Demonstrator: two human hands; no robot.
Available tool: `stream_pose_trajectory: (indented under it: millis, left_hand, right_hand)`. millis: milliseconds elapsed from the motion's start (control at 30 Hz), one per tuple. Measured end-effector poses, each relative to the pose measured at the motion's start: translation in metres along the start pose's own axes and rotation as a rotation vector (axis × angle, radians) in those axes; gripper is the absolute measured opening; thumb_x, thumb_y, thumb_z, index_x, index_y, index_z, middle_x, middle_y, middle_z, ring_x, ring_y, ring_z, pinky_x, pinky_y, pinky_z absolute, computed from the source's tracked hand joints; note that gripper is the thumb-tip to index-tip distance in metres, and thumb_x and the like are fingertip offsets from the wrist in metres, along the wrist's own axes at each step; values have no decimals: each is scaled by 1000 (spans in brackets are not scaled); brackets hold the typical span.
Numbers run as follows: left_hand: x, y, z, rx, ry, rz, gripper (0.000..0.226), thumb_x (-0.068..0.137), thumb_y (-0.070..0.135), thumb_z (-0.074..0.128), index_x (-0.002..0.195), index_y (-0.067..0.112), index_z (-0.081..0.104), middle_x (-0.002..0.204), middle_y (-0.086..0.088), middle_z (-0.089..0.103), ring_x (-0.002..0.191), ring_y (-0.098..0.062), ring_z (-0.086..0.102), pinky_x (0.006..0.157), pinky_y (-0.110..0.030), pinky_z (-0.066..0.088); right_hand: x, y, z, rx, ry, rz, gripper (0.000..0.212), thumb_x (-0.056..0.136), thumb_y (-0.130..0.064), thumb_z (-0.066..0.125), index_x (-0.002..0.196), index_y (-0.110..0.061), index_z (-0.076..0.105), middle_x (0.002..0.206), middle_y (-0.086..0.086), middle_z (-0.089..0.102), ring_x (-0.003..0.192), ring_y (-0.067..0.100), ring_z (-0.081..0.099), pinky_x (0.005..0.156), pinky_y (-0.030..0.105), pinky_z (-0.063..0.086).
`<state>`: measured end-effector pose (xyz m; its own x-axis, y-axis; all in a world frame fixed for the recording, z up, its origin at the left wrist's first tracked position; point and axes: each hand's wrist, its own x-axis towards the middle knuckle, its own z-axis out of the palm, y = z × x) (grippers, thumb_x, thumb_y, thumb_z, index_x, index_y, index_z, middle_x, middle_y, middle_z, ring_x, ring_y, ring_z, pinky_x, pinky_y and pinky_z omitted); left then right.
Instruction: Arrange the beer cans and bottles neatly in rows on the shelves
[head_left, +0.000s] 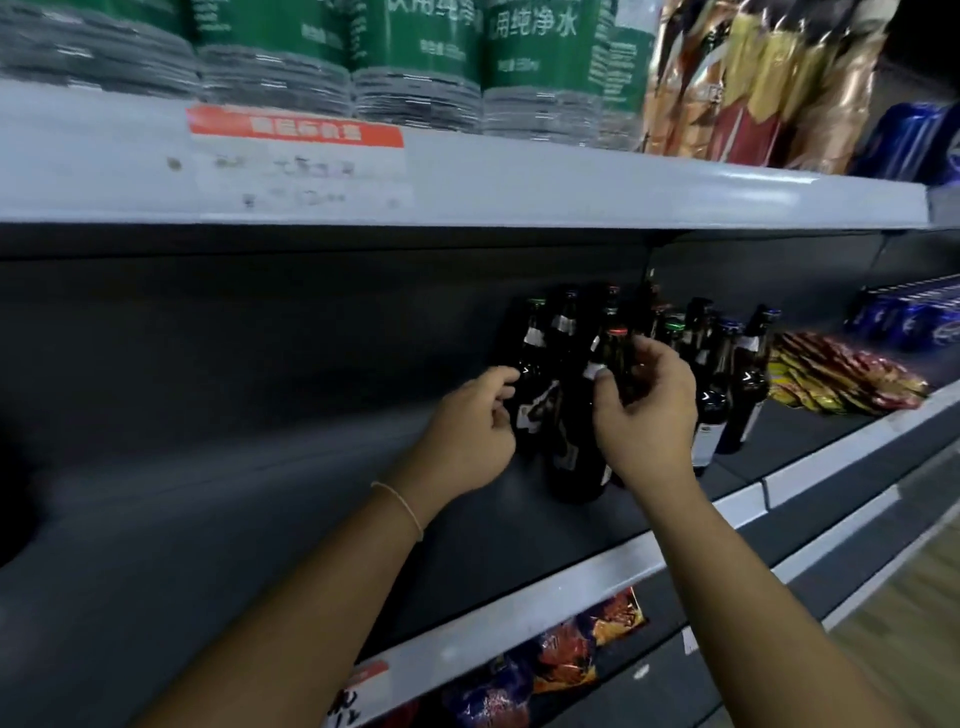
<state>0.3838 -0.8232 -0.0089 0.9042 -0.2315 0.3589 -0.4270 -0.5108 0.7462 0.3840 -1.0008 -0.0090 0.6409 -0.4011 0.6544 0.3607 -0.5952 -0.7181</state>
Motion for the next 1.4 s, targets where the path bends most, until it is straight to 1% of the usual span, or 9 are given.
stream_pose_trajectory:
  millis: [100, 200, 300, 533, 733, 867, 1067, 1200, 1400]
  left_hand:
    - [9, 5, 18, 10, -16, 0, 51, 93, -1, 42, 141, 15, 44, 138, -7, 51, 127, -16, 48, 108, -27, 39]
    - [14, 5, 28, 24, -12, -14, 50, 93, 0, 42, 141, 15, 44, 139, -6, 51, 127, -15, 48, 108, -28, 39]
    - [15, 1, 32, 22, -35, -49, 51, 93, 0, 42, 142, 16, 43, 139, -5, 51, 127, -15, 49, 107, -25, 38]
    - [8, -17, 35, 57, -31, -126, 51, 92, 5, 47, 141, 17, 43, 136, -4, 54, 124, -16, 52, 108, -33, 42]
    - [-5, -27, 24, 53, -53, -179, 52, 91, 10, 49, 141, 21, 43, 139, 0, 53, 124, -14, 51, 107, -36, 43]
    - [-19, -31, 6, 36, -54, -176, 60, 87, 15, 66, 141, 21, 41, 136, 4, 52, 123, -10, 50, 105, -28, 43]
    - [-51, -41, -39, -150, -140, -230, 85, 68, 12, 86, 137, 29, 39, 122, 20, 54, 117, -3, 52, 98, -16, 44]
    - [-76, -55, -75, -215, -91, -232, 71, 63, 8, 88, 117, 36, 51, 116, 10, 65, 109, -4, 61, 97, -30, 51]
    - [-125, -82, -125, -352, 57, -278, 80, 51, 15, 92, 123, 21, 58, 113, 3, 70, 108, -14, 66, 98, -42, 51]
  right_hand:
    - [12, 9, -3, -71, -115, 68, 56, 90, -25, 67, 139, -7, 46, 130, 11, 58, 119, 26, 57, 103, 39, 47]
    - [18, 16, -3, -107, -255, 149, 67, 93, -23, 65, 150, -7, 34, 121, 12, 64, 107, 25, 63, 87, 19, 40]
    - [22, 22, 2, -120, -313, 175, 71, 94, -25, 64, 152, -9, 27, 92, 5, 64, 74, 16, 61, 74, 24, 44]
    - [22, 43, 22, -57, -126, 116, 59, 84, -36, 75, 133, -11, 53, 118, 9, 65, 108, 26, 63, 93, 38, 52]
    - [5, 29, 26, 63, -160, 90, 54, 86, -26, 74, 134, -10, 53, 89, 2, 62, 55, -2, 54, 73, 19, 46]
    - [-12, 10, 36, 236, -255, 75, 48, 91, -22, 69, 134, -13, 52, 75, 3, 58, 41, 4, 45, 51, 13, 41]
    - [-32, -47, 53, 588, -531, 51, 23, 94, -7, 62, 112, -21, 65, 102, -4, 72, 97, 9, 68, 87, 25, 54]
    - [-52, -83, 66, 711, -747, 23, 23, 96, 1, 55, 107, -16, 66, 95, -2, 74, 92, 12, 68, 79, 24, 54]
    - [-93, -133, 99, 801, -877, 33, 27, 89, -11, 59, 115, -10, 63, 111, 9, 73, 103, 23, 69, 87, 32, 57]
